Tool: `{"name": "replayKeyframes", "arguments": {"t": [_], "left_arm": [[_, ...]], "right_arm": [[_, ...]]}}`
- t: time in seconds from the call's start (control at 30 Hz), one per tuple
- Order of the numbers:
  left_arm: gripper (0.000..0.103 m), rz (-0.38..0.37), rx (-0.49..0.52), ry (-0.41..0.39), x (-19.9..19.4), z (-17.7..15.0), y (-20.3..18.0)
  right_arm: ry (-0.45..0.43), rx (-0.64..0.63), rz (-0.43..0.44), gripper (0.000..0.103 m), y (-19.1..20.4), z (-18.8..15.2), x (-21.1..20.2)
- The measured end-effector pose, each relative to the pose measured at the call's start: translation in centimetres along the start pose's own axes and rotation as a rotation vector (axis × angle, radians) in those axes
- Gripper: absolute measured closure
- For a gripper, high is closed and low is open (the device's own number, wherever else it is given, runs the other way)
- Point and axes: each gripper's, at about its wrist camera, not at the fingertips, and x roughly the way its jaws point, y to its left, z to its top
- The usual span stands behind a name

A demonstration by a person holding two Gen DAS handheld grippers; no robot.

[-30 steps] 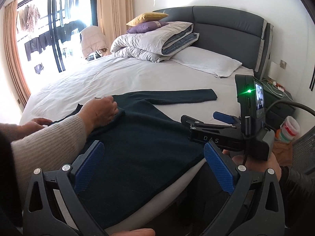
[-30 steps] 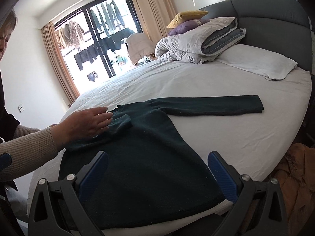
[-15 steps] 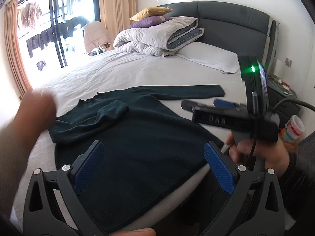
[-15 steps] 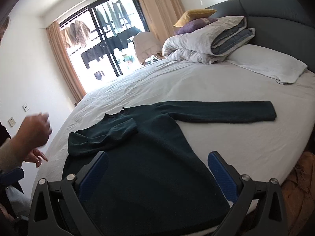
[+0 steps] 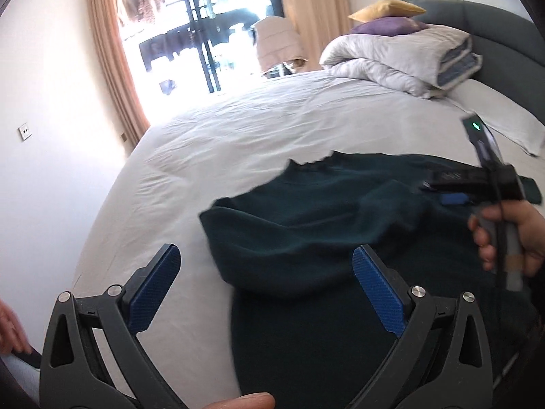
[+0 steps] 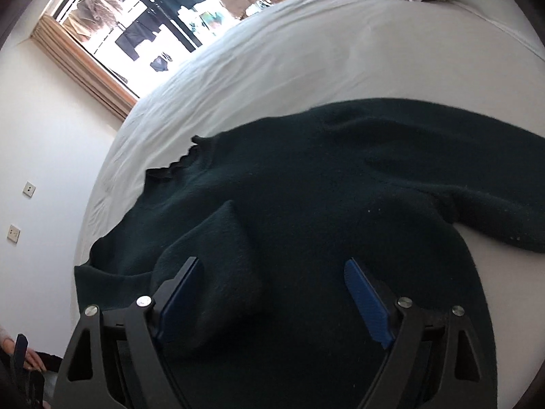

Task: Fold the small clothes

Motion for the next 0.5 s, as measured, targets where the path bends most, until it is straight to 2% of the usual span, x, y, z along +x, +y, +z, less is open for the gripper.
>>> {"name": "replayKeyframes", "arguments": {"t": [0.1,0.17,0.23,0.27,0.33,0.43,0.5], "left_arm": [[0.0,0.018,-0.019,0.021,3.6,0.7,2.5],[0.0,0.024,-0.036,0.045,6.0,0.9,3.7],[0.0,0.022,-0.051,0.062,7.4,0.9,4.5],[0.0,0.017,-0.057,0.073,8.0,0.7,4.8],[0.0,0.01,-0.071,0.095,9.2,0.4,4.9],[0.0,0.024,-0.084,0.111,10.7,0.4,5.0],[0.0,0.034,-0.103,0.123,11.4,0.6,5.2]], "right_arm": [[-0.013,-0.024,0.007,0.015,0.5,0.5,1.3],[0.014,-0.103,0.01,0.021,1.8,0.6,2.1],[0.042,-0.19,0.018,0.055,3.1,0.5,2.7],[0.052,-0.213,0.009,0.063,3.3,0.5,2.9],[0.056,-0.212,0.008,0.093,2.8,1.7,3.0],[0.02,-0.167,0.049,0.102,1.9,2.9,2.1],[-0.038,-0.172,0.02,0.102,1.8,4.0,1.1]]}}
